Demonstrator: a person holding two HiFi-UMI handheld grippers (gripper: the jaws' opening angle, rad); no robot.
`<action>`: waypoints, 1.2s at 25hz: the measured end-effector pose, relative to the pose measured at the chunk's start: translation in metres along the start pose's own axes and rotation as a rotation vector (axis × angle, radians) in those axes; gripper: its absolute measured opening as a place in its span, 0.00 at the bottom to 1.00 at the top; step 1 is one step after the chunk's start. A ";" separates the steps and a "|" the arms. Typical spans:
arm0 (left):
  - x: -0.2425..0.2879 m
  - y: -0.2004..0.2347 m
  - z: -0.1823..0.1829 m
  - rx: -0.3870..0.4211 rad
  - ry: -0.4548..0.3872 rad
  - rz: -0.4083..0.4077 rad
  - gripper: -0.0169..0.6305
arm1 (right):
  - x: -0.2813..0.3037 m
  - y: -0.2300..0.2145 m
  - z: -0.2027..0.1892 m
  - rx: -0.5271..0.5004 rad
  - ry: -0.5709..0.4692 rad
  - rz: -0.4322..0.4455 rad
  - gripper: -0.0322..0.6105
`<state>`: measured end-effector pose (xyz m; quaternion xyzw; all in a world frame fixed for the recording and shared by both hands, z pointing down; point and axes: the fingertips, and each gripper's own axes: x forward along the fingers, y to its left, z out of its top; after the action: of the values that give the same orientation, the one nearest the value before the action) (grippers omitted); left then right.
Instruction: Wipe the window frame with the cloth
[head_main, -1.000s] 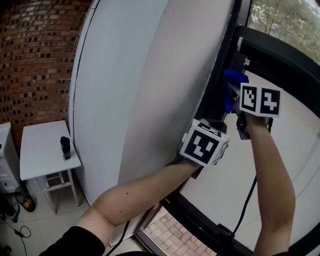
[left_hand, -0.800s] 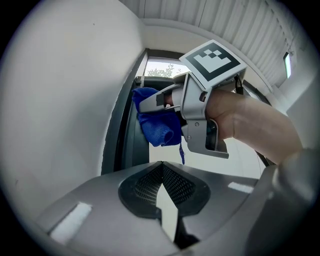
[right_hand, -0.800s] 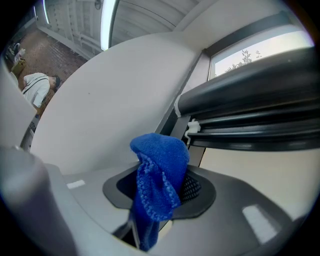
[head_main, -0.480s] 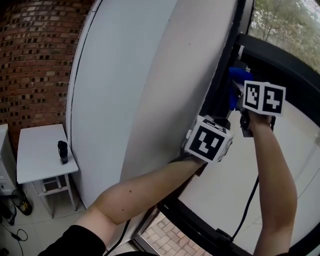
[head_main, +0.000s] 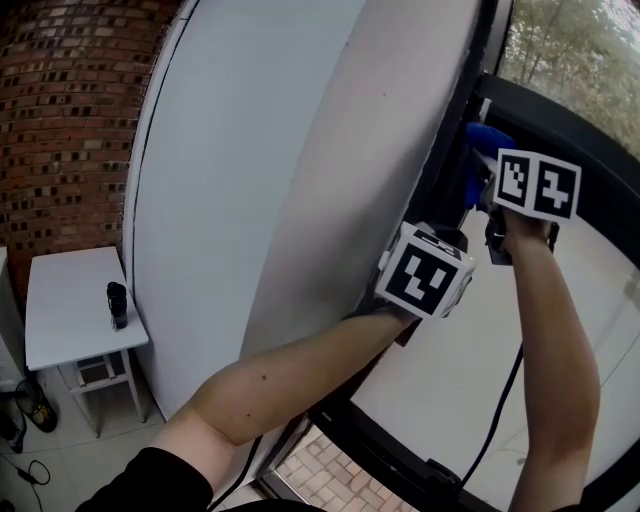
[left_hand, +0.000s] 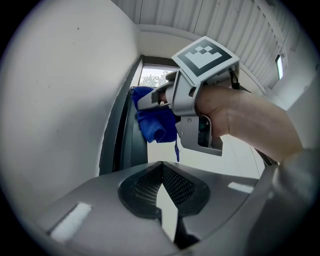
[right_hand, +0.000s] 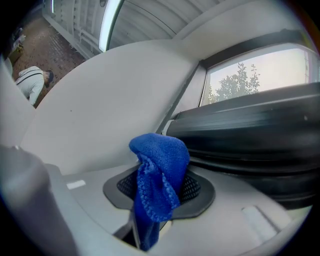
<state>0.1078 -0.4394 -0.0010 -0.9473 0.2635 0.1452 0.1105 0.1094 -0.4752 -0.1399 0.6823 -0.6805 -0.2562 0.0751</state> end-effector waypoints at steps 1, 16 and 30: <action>0.001 0.001 0.001 -0.005 -0.001 -0.001 0.01 | -0.001 -0.001 0.004 0.000 -0.008 -0.005 0.28; -0.011 0.002 0.023 0.003 -0.061 0.012 0.01 | -0.011 -0.005 0.009 0.015 -0.011 -0.031 0.28; -0.039 -0.034 -0.017 -0.009 -0.038 -0.008 0.01 | -0.084 0.025 -0.048 0.039 -0.023 0.032 0.29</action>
<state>0.0974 -0.3976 0.0324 -0.9458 0.2568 0.1641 0.1120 0.1135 -0.4078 -0.0666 0.6697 -0.6970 -0.2497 0.0581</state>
